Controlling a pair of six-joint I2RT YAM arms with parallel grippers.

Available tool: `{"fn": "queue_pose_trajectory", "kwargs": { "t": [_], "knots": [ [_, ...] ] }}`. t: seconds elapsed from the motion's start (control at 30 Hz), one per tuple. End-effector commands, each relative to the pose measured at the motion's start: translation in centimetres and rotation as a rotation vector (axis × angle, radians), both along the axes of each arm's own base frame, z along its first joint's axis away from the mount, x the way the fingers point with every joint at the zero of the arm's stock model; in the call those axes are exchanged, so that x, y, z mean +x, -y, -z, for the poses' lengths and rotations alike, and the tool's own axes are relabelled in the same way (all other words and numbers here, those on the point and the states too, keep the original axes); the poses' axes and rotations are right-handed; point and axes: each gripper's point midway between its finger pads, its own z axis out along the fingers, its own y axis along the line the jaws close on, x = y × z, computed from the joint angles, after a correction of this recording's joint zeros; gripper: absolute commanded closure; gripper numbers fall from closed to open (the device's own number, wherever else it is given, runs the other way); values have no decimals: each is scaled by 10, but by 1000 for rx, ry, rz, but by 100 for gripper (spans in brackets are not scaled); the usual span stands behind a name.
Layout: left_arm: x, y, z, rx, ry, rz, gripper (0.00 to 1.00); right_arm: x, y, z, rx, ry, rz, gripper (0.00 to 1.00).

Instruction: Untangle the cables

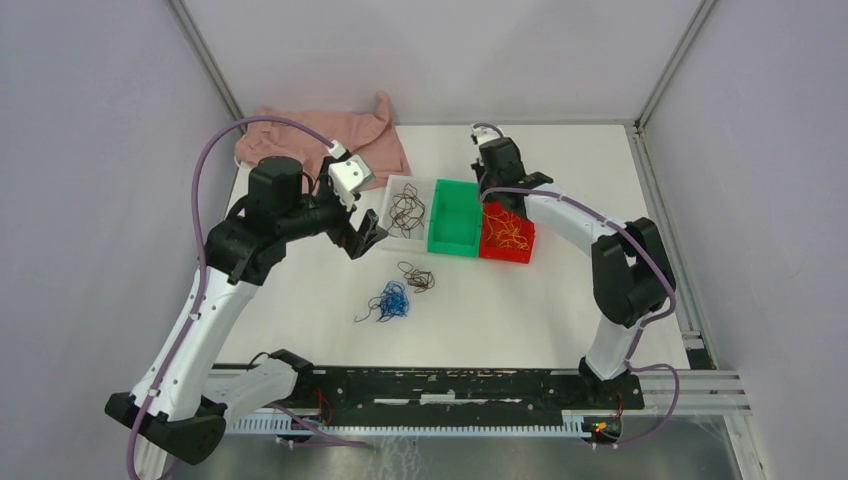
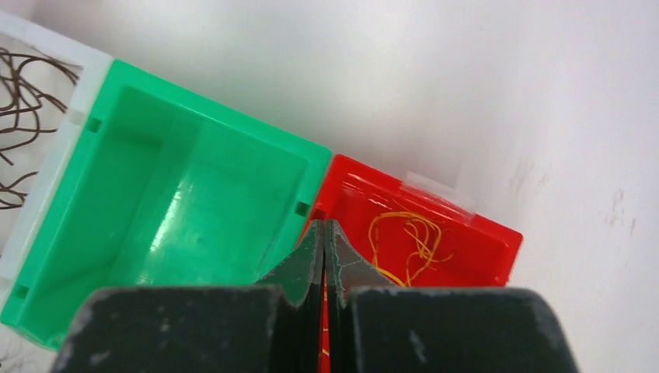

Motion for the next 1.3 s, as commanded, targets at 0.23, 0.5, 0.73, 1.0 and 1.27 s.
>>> {"fn": "queue_pose_trajectory", "kwargs": {
  "t": [0.23,0.5,0.73,1.0,1.27],
  "knots": [
    [-2,0,-15,-19,63,26,1,-2,53,9,179,25,225,100],
    [-3,-1,-17,-15,75,28,1,0,56,-21,195,94,220,60],
    [-3,0,-16,-18,72,33,0,-5,54,-48,254,137,224,63],
    [-4,0,-17,-13,72,36,1,-15,42,-14,307,72,234,75],
    [-4,-1,-18,-10,79,35,1,-24,46,43,241,-7,294,89]
  ]
}}
